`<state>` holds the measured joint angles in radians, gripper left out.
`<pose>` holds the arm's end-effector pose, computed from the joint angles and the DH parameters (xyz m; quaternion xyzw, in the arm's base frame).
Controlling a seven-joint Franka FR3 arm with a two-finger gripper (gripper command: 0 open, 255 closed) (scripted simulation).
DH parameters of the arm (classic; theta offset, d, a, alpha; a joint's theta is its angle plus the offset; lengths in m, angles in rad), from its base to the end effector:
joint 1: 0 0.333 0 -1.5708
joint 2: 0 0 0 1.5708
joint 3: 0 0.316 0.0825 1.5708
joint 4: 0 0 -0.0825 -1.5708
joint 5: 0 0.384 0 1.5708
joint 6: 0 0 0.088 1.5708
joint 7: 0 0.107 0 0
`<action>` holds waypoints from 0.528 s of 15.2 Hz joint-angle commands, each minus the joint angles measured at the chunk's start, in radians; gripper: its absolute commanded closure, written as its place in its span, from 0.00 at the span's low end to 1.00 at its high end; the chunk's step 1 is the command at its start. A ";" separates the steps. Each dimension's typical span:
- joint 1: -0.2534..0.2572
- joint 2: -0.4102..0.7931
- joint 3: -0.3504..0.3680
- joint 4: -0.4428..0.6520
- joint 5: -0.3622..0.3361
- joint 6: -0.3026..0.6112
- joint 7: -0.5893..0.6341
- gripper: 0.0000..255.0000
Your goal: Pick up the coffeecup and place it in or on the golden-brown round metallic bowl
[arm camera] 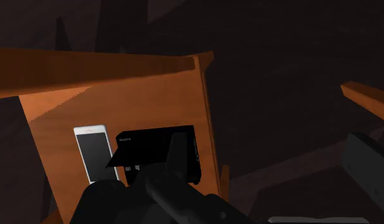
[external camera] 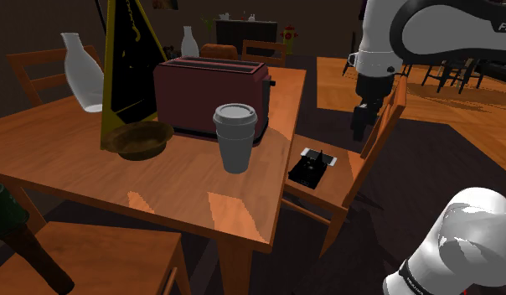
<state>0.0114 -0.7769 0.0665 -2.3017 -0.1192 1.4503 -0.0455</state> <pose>0.2967 0.0162 0.6038 0.9948 0.0462 -0.0370 0.0828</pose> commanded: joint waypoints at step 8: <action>0.093 0.081 0.120 0.092 -0.147 0.153 -0.138 0.00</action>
<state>0.0896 -0.7050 0.1641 -2.2243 -0.2456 1.5839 -0.1675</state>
